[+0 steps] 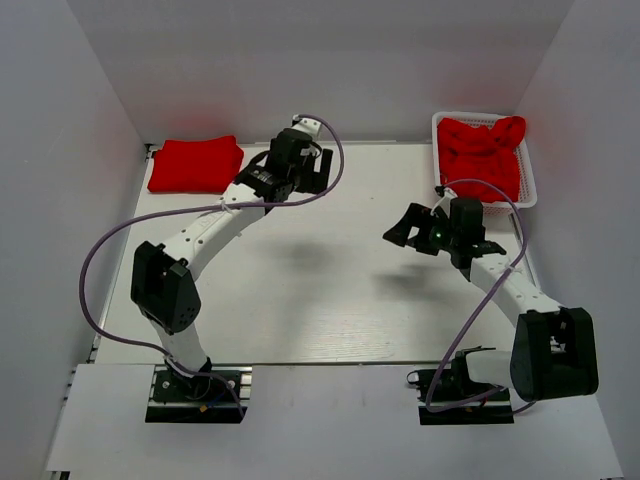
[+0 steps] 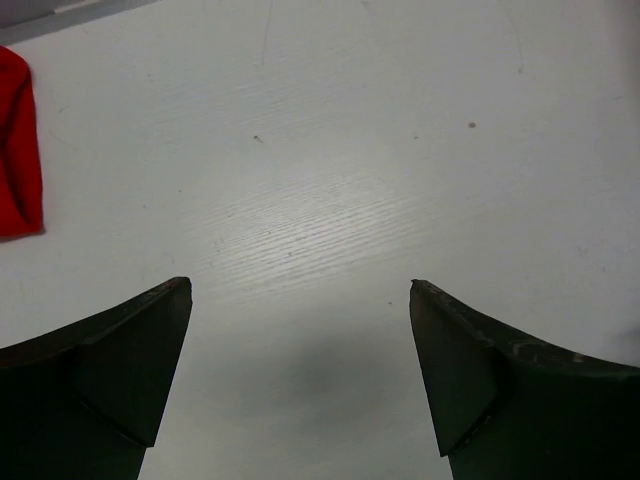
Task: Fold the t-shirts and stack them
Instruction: Grab crumpled tshirt from bin with the right arm
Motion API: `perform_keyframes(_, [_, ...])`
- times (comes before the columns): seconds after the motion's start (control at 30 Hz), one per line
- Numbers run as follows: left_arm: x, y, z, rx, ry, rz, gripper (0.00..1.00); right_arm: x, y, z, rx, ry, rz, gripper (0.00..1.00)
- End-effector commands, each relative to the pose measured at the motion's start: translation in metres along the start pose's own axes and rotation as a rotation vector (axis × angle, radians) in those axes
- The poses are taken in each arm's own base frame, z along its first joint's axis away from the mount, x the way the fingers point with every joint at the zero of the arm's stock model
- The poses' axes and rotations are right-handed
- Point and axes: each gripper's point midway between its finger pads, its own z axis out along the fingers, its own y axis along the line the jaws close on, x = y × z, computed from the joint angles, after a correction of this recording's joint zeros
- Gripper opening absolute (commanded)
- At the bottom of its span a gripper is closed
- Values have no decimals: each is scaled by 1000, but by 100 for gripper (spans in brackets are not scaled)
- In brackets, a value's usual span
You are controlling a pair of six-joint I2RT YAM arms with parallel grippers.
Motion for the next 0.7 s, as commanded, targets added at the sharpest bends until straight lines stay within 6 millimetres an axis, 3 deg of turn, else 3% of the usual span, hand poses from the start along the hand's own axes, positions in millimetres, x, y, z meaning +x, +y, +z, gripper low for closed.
perform_keyframes(0.0, [-16, 17, 13, 18, -31, -1, 100, -40, 34, 1, -126, -114, -93, 90])
perform_keyframes(0.17, [-16, 39, 24, 31, -10, -45, 100, -53, 36, 7, -138, -162, -119, 90])
perform_keyframes(0.23, [-9, 56, 28, 1, 11, -59, 100, -84, 34, 4, -71, -217, -192, 90])
perform_keyframes(0.27, [-5, 62, 29, -10, 21, -63, 100, -68, 16, 11, 2, -128, -134, 90])
perform_keyframes(0.33, [-5, 74, 31, -20, 22, -79, 100, -119, 7, 1, 158, -232, -133, 90])
perform_keyframes(0.37, [-1, 76, 32, -14, 33, -94, 100, -112, -12, 9, 234, -178, -110, 90])
perform_keyframes(0.43, [4, 84, 34, -28, 43, -111, 100, -155, -25, -6, 397, -260, -117, 90])
perform_keyframes(0.5, [15, 95, 39, -51, 74, -137, 100, -175, -45, -9, 506, -284, -91, 90])
perform_keyframes(0.53, [17, 99, 39, -54, 83, -160, 100, -198, -48, -21, 569, -346, -81, 90])
perform_keyframes(0.57, [17, 99, 39, -54, 83, -160, 100, -209, -61, -28, 612, -370, -39, 90])
perform_keyframes(0.6, [20, 104, 38, -63, 95, -164, 100, -209, -75, -21, 662, -318, -11, 90])
perform_keyframes(0.63, [24, 104, 39, -64, 104, -163, 100, -229, -72, -26, 674, -352, -9, 90])
perform_keyframes(0.67, [22, 111, 37, -83, 92, -169, 100, -236, -81, -29, 694, -346, 9, 90])
